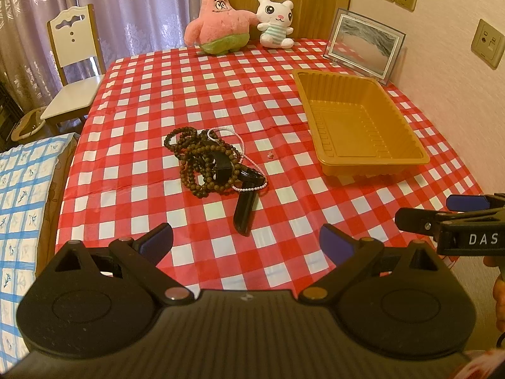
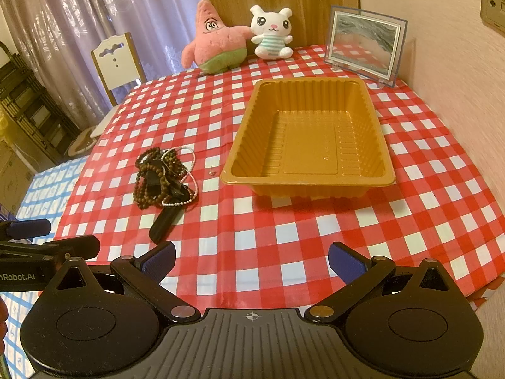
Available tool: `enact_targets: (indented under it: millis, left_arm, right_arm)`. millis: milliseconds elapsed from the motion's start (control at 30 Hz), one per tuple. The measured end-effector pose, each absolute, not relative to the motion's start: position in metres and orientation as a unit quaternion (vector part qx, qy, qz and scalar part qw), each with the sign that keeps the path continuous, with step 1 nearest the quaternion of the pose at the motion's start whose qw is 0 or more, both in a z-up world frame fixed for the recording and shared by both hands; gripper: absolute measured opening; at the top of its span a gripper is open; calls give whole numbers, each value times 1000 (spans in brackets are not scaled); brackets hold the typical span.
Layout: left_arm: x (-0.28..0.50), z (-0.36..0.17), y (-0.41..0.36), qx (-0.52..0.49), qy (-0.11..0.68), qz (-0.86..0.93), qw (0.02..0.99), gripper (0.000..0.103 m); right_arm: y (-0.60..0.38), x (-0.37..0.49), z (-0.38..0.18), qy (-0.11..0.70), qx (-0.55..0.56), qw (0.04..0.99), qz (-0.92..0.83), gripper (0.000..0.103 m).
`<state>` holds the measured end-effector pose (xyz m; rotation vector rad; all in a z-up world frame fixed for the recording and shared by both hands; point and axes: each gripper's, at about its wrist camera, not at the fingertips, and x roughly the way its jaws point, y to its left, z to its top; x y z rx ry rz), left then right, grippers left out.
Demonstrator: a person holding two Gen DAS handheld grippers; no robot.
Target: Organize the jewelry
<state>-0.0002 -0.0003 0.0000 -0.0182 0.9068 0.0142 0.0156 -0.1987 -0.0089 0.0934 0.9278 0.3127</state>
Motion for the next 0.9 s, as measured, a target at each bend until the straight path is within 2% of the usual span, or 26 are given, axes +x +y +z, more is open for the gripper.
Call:
enact_targets:
  millis: [900]
  left_arm:
    - [0, 0, 0, -9, 439, 6, 899, 99]
  right_arm:
    - [-193, 25, -12, 446, 45, 881, 151, 103]
